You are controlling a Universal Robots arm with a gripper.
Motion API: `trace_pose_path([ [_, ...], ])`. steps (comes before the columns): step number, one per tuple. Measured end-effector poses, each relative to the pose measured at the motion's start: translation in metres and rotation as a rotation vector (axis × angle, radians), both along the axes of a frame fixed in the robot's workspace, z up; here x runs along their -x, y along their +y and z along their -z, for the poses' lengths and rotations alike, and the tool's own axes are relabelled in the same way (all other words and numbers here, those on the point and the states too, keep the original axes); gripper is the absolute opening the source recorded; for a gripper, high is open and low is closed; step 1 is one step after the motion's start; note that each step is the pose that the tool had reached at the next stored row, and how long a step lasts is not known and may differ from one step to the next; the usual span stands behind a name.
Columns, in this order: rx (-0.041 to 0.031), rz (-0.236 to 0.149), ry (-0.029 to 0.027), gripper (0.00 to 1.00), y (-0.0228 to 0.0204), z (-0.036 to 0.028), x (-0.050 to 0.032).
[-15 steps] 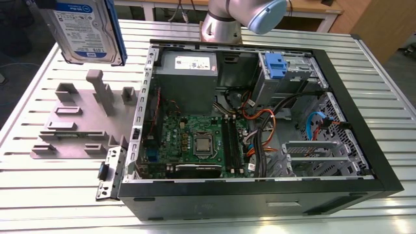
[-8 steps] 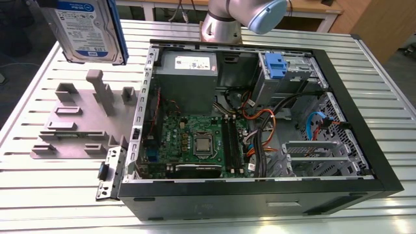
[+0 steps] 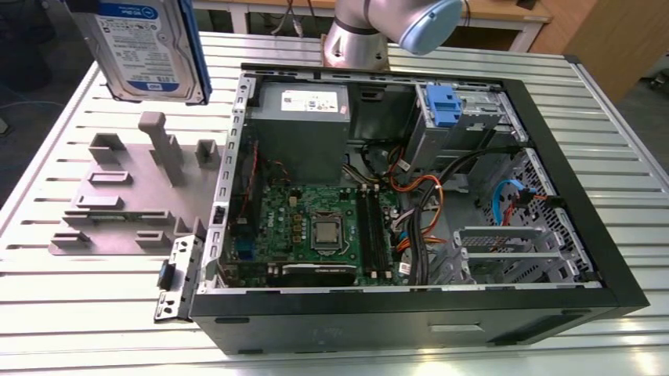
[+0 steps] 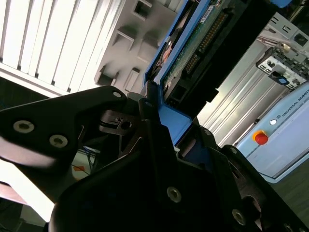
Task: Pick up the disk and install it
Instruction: 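Pick up the disk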
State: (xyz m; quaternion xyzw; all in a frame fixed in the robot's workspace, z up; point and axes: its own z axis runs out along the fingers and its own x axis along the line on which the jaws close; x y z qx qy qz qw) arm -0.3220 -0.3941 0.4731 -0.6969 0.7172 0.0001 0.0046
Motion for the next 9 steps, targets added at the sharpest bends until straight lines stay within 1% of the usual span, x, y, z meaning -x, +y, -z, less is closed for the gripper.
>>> trace_pose_path([
  [5, 0.0, 0.0, 0.0, 0.36, -0.0004, 0.0, -0.0066],
  [9, 0.0, 0.001, 0.0, 0.36, -0.0033, 0.0, -0.0094],
])
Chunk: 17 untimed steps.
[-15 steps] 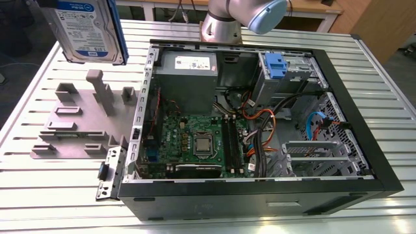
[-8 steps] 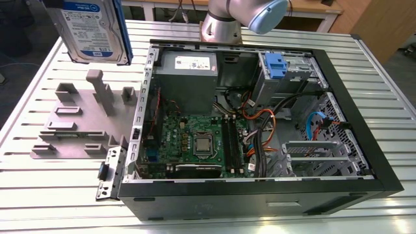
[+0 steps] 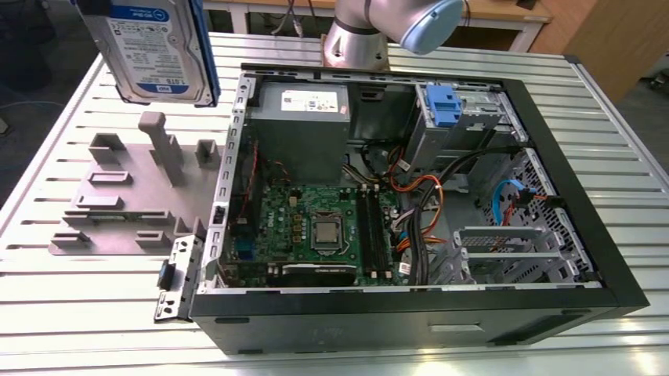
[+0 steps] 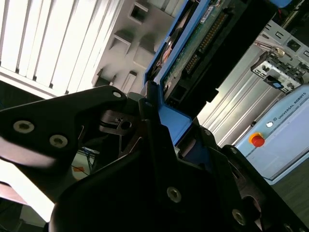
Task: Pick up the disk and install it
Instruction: 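Pick up the disk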
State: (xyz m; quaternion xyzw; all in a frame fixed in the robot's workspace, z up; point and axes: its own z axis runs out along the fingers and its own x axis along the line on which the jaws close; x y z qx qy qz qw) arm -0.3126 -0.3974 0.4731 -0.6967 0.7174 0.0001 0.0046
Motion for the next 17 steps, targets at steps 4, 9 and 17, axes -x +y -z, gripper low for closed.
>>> trace_pose_path([
  [4, 0.0001, 0.001, 0.0, 0.36, -0.0032, 0.0, -0.0021],
  [9, 0.0004, 0.002, 0.0, 0.36, -0.0055, 0.0, -0.0058],
  [17, 0.0004, 0.003, 0.0, 0.36, -0.0056, 0.0, -0.0172],
])
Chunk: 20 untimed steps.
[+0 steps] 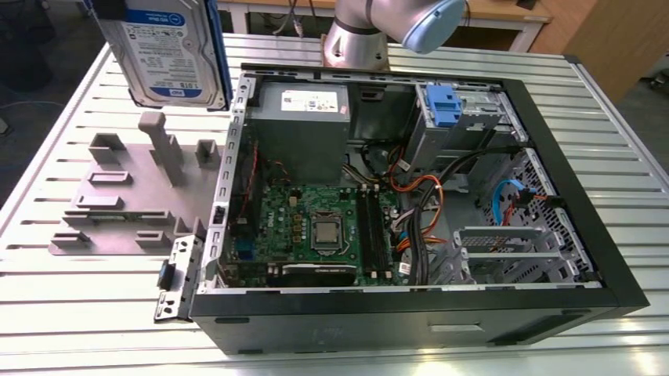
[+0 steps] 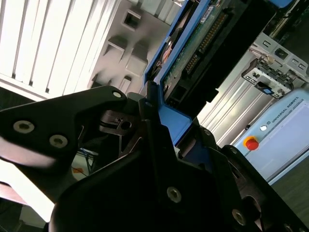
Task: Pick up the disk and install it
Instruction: 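Pick up the disk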
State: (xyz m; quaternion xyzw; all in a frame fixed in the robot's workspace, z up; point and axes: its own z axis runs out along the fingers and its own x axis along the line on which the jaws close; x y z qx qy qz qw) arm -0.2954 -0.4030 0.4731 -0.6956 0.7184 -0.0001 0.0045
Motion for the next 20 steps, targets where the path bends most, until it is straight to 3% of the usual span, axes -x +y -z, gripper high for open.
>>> trace_pose_path([
  [20, 0.0, 0.002, 0.0, 0.36, 0.0, 0.0, -0.0293],
])
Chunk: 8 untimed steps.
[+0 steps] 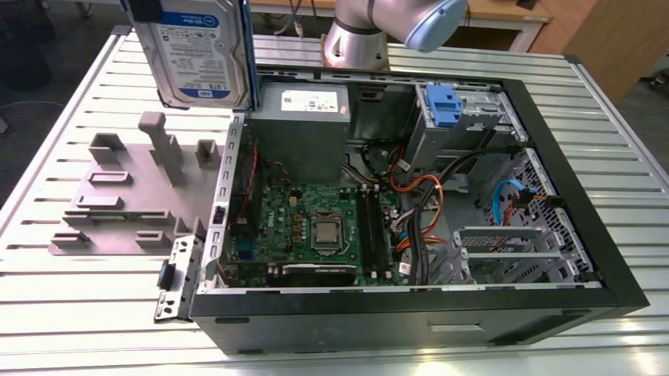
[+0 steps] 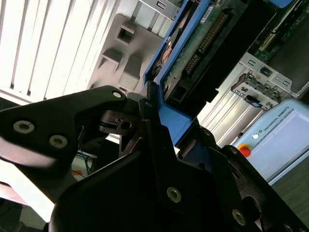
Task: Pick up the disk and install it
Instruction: 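Pick up the disk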
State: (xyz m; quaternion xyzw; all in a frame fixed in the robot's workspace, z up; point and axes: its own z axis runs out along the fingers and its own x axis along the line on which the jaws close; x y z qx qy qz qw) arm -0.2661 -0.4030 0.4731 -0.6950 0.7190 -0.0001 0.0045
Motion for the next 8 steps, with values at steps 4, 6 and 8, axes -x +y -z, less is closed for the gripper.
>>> trace_pose_path([
  [4, -0.0001, 0.0, -0.0001, 0.36, 0.0, 0.0, -0.0054],
  [6, 0.0, 0.001, 0.0, 0.36, 0.0, 0.0, -0.0081],
  [8, 0.0, 0.001, 0.0, 0.36, 0.0, 0.0, -0.0108],
])
